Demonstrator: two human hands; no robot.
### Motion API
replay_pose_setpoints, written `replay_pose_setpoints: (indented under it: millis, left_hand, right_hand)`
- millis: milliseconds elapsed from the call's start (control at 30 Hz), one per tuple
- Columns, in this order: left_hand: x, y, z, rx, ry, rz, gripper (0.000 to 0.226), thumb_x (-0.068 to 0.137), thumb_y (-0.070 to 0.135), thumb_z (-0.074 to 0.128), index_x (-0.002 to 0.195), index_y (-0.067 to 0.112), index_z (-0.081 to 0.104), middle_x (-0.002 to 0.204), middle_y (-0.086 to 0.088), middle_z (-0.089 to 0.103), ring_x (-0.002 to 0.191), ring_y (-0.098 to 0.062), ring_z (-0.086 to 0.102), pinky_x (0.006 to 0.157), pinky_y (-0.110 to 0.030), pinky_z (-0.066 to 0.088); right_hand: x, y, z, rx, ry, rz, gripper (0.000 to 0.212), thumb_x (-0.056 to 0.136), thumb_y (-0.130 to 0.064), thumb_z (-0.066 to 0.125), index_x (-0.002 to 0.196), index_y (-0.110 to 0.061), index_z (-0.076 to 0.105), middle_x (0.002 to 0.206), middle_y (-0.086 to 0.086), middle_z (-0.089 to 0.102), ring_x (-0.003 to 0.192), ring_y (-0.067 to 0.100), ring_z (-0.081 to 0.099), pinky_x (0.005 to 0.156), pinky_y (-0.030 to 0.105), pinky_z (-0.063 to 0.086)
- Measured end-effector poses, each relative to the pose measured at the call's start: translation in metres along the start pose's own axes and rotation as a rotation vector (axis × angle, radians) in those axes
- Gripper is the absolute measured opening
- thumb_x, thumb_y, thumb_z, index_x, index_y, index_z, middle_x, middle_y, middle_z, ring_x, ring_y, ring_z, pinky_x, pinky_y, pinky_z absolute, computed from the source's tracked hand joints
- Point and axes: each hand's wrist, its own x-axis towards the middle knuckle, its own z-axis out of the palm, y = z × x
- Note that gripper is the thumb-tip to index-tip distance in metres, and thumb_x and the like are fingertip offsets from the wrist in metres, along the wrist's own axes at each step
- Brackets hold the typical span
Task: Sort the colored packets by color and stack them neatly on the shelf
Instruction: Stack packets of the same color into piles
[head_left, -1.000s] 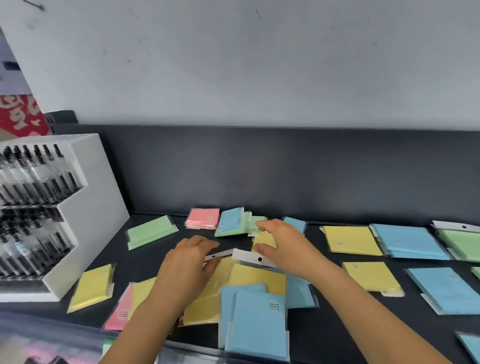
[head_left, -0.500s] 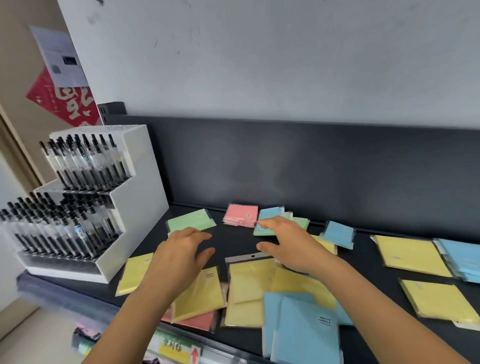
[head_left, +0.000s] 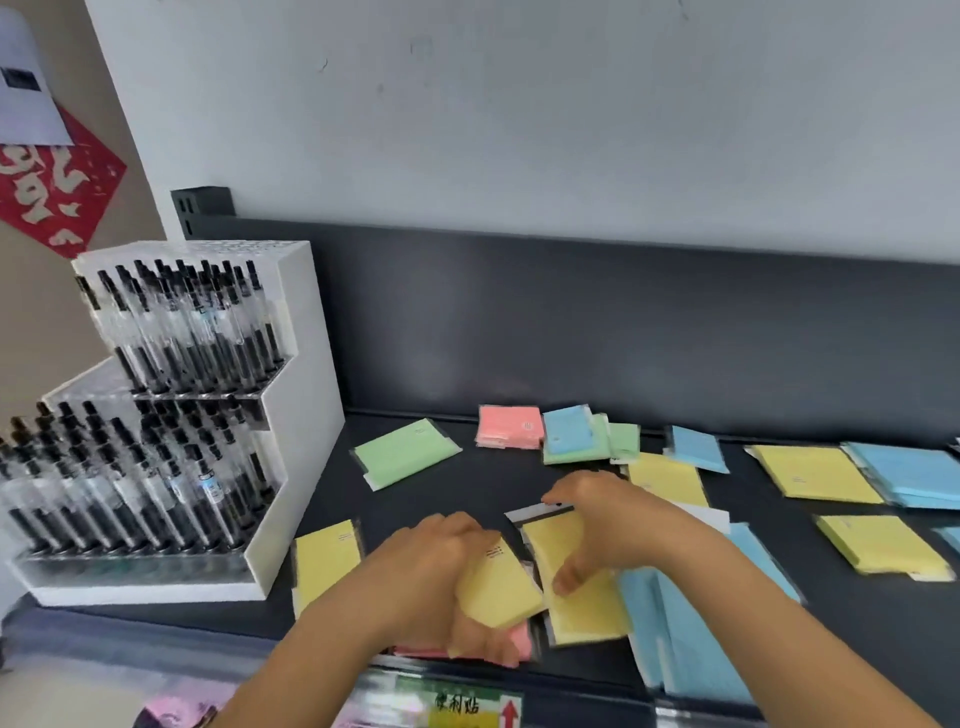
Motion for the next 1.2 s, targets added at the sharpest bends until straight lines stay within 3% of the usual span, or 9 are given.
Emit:
replay_pose_setpoints:
  millis: [133, 233, 333, 433, 567, 733, 900, 1000, 1200]
  left_hand:
    - [0.001, -0.012, 0.000, -0.066, -0.020, 0.049, 0.093, 0.066, 0.065, 0.065, 0.143, 0.031, 0.025, 0.144, 0.016, 0.030, 0.130, -0.009, 0.030, 0.104, -0.034, 0.035]
    - [0.004, -0.020, -0.002, -0.089, -0.024, 0.075, 0.088, 0.073, 0.058, 0.063, 0.145, 0.029, 0.022, 0.149, 0.016, 0.025, 0.134, -0.009, 0.025, 0.108, -0.034, 0.031]
    - [0.004, -0.029, -0.001, -0.083, -0.030, 0.101, 0.080, 0.080, 0.051, 0.058, 0.146, 0.027, 0.019, 0.153, 0.015, 0.019, 0.138, -0.010, 0.019, 0.112, -0.032, 0.026]
    - [0.006, -0.031, -0.001, -0.077, -0.077, 0.112, 0.075, 0.082, 0.036, 0.055, 0.147, 0.028, 0.018, 0.155, 0.013, 0.012, 0.142, -0.011, 0.013, 0.114, -0.030, 0.023]
    - [0.011, -0.031, -0.005, -0.100, -0.016, 0.119, 0.070, 0.078, 0.009, 0.046, 0.142, 0.035, 0.030, 0.144, 0.009, 0.038, 0.131, -0.014, 0.036, 0.104, -0.029, 0.037]
    - [0.020, -0.034, -0.005, -0.055, 0.266, 0.082, 0.049, 0.090, 0.009, 0.040, 0.133, 0.030, 0.044, 0.124, 0.000, 0.058, 0.106, -0.019, 0.057, 0.085, -0.032, 0.048]
    - [0.027, -0.034, -0.011, -0.147, 0.529, 0.067, 0.051, 0.093, 0.007, 0.042, 0.139, 0.029, 0.040, 0.139, 0.007, 0.048, 0.122, -0.014, 0.049, 0.101, -0.025, 0.038]
    - [0.025, -0.029, -0.013, -0.210, 0.644, 0.108, 0.050, 0.091, 0.002, 0.046, 0.135, 0.025, 0.047, 0.132, 0.005, 0.056, 0.116, -0.015, 0.054, 0.098, -0.024, 0.040]
    - [0.030, -0.009, -0.013, -0.195, 0.690, 0.155, 0.052, 0.077, -0.012, 0.058, 0.123, 0.014, 0.060, 0.115, -0.006, 0.067, 0.099, -0.027, 0.065, 0.086, -0.032, 0.050]
  right_hand:
    - [-0.001, 0.003, 0.010, -0.128, -0.124, 0.099, 0.090, 0.072, -0.023, 0.077, 0.145, -0.030, 0.026, 0.148, -0.003, 0.033, 0.132, 0.020, 0.039, 0.102, 0.032, 0.041]
    - [0.000, 0.005, 0.014, -0.148, -0.125, 0.118, 0.088, 0.073, -0.023, 0.074, 0.146, -0.029, 0.025, 0.145, -0.002, 0.038, 0.128, 0.022, 0.043, 0.099, 0.033, 0.043]
    - [-0.004, 0.000, 0.016, -0.172, -0.088, 0.113, 0.070, 0.082, -0.027, 0.067, 0.143, -0.023, 0.033, 0.142, 0.000, 0.042, 0.127, 0.023, 0.044, 0.101, 0.034, 0.042]
    - [-0.004, -0.010, 0.024, -0.180, 0.017, 0.074, 0.037, 0.095, -0.024, 0.047, 0.131, -0.014, 0.047, 0.134, 0.008, 0.051, 0.120, 0.027, 0.049, 0.099, 0.038, 0.042]
    - [0.002, -0.021, 0.036, -0.258, 0.293, 0.085, 0.027, 0.096, -0.010, 0.035, 0.116, -0.013, 0.052, 0.107, 0.015, 0.062, 0.094, 0.032, 0.058, 0.068, 0.033, 0.043]
    - [0.001, -0.029, 0.028, 0.188, 0.602, 0.130, 0.012, 0.099, -0.015, 0.032, 0.089, -0.014, 0.040, 0.070, 0.002, 0.049, 0.060, 0.019, 0.045, 0.055, 0.032, 0.036]
    - [-0.004, -0.029, 0.019, 0.646, 0.851, 0.141, 0.027, 0.099, -0.013, 0.037, 0.073, -0.020, 0.034, 0.063, -0.002, 0.036, 0.055, 0.010, 0.031, 0.048, 0.023, 0.029]
    - [-0.006, -0.025, 0.019, 0.720, 0.948, 0.169, 0.021, 0.097, -0.010, 0.041, 0.077, -0.014, 0.036, 0.065, -0.001, 0.037, 0.056, 0.010, 0.032, 0.048, 0.020, 0.031]
    - [-0.025, -0.015, 0.017, 0.712, 1.005, 0.117, 0.025, 0.098, -0.010, 0.040, 0.074, -0.016, 0.036, 0.063, -0.001, 0.036, 0.054, 0.009, 0.028, 0.046, 0.020, 0.028]
